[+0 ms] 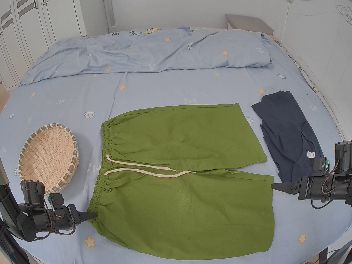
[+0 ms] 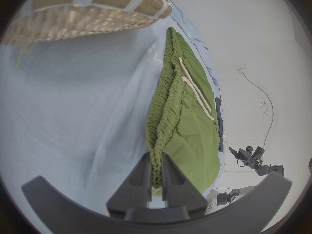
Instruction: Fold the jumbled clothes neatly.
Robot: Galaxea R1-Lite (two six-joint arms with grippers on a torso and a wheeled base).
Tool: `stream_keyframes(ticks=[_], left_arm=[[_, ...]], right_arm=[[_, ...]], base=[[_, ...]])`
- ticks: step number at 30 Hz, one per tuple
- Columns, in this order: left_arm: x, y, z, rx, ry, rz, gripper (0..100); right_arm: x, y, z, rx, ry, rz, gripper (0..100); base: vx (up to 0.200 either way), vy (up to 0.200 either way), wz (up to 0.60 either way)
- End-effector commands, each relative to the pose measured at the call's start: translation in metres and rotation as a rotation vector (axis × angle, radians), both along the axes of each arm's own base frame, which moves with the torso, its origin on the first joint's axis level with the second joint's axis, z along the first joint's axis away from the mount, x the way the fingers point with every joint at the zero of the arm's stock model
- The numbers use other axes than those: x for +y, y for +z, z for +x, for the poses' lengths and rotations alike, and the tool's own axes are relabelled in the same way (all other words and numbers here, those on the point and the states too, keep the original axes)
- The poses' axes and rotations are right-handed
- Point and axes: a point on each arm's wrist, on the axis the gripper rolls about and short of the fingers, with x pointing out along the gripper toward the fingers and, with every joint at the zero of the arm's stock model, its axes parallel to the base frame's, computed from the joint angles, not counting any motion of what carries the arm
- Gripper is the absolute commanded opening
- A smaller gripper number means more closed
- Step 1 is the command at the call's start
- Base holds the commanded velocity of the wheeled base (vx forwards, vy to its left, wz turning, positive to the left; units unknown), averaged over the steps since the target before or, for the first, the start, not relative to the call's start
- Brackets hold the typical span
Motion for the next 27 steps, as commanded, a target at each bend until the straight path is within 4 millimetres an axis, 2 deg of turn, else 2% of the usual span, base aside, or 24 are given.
stream_keyframes(ticks=[1, 4, 7, 8, 10, 11, 13, 16, 23, 26, 27], left_arm=[[0.009, -0.003, -0.016, 0.044, 0.029, 0.023, 0], [0.013, -0.003, -0.023, 0.045, 0.010, 0.063, 0], [0.015, -0.007, -0.038, 0.073, -0.088, 0.065, 0], [0.015, -0.007, -0.038, 0.073, -0.088, 0.065, 0], [0.017, -0.010, -0.041, 0.053, -0.139, 0.064, 0], [0.017, -0.010, -0.041, 0.053, -0.139, 0.064, 0], [0.018, -0.011, -0.039, 0.038, -0.149, 0.074, 0], [0.018, -0.011, -0.038, 0.034, -0.145, 0.074, 0], [0.018, -0.012, -0.038, 0.038, -0.148, 0.071, 0], [0.018, -0.012, -0.038, 0.039, -0.148, 0.070, 0], [0.016, -0.012, -0.038, 0.038, -0.161, 0.071, 0]], right_arm=[[0.002, -0.009, -0.008, 0.043, 0.019, -0.005, 100], [0.005, -0.018, -0.017, 0.082, 0.041, -0.011, 100], [0.004, -0.032, -0.031, 0.151, 0.047, -0.021, 100], [0.004, -0.032, -0.031, 0.151, 0.047, -0.021, 100], [0.002, -0.042, -0.044, 0.198, 0.066, -0.030, 100], [0.002, -0.042, -0.044, 0.198, 0.066, -0.030, 100], [0.002, -0.054, -0.059, 0.248, 0.127, -0.025, 100], [0.001, -0.061, -0.069, 0.283, 0.167, -0.014, 100], [0.002, -0.068, -0.083, 0.348, 0.263, 0.052, 100], [0.002, -0.069, -0.083, 0.354, 0.268, 0.060, 100], [0.004, -0.076, -0.079, 0.404, 0.284, 0.062, 100]], base=[[0.000, 0.000, 0.00], [0.000, 0.000, 0.00], [0.000, 0.000, 0.00], [0.000, 0.000, 0.00], [0.000, 0.000, 0.00], [0.000, 0.000, 0.00], [0.000, 0.000, 0.00], [0.000, 0.000, 0.00], [0.000, 0.000, 0.00], [0.000, 0.000, 0.00], [0.000, 0.000, 0.00]])
